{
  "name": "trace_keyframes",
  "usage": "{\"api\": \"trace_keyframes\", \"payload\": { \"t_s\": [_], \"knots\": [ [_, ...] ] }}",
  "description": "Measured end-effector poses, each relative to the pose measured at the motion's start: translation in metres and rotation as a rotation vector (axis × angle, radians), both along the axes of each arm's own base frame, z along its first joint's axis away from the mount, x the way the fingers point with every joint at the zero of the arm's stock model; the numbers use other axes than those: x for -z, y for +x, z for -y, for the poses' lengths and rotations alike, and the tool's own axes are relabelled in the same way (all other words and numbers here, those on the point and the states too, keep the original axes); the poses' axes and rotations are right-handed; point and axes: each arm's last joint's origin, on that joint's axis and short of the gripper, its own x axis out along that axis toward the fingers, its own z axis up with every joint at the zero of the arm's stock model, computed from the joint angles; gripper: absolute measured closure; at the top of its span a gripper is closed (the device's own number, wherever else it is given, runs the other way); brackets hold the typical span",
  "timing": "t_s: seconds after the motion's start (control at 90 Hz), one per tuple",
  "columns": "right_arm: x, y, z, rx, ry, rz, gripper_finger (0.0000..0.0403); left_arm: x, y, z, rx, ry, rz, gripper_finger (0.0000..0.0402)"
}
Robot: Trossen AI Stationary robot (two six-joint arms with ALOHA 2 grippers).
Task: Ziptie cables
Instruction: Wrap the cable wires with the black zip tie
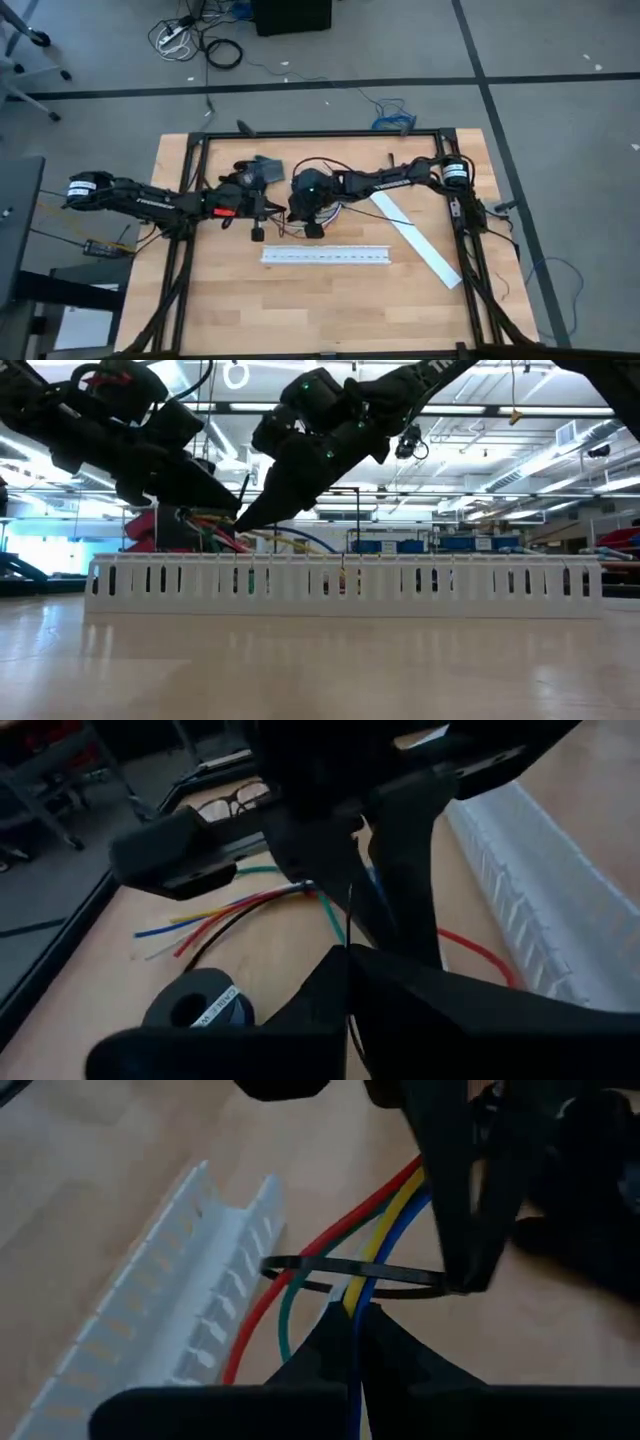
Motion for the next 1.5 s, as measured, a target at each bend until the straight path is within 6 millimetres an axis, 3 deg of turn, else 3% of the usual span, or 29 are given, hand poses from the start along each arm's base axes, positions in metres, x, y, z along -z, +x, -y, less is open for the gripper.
{"api": "trace_keyframes", "payload": {
  "t_s": [0.222, 0.589, 0.767, 1.0, 1.289, 1.5],
  "knots": [
    [0.000, 0.001, 0.002, 0.046, -0.034, 0.004, 0.0369, 0.000, 0.000, 0.000, -0.001, -0.016, 0.002, 0.0401],
    [-0.008, -0.002, 0.001, 0.138, 0.036, -0.142, 0.0199, 0.002, -0.001, 0.000, 0.001, -0.018, -0.021, 0.0401],
    [-0.023, 0.003, -0.007, 0.119, -0.036, -0.140, 0.0152, 0.007, -0.002, 0.000, -0.001, -0.024, -0.052, 0.0401],
    [-0.029, 0.006, -0.019, 0.132, -0.143, -0.117, 0.0139, 0.008, 0.002, 0.003, 0.027, -0.035, -0.016, 0.0401],
    [-0.029, 0.007, -0.024, 0.152, -0.182, -0.110, 0.0157, 0.022, 0.012, 0.006, 0.039, -0.033, -0.047, 0.0401],
    [-0.029, 0.006, -0.024, 0.155, -0.180, -0.116, 0.0170, 0.021, 0.012, 0.005, 0.005, -0.010, -0.036, 0.0401]
  ]
}}
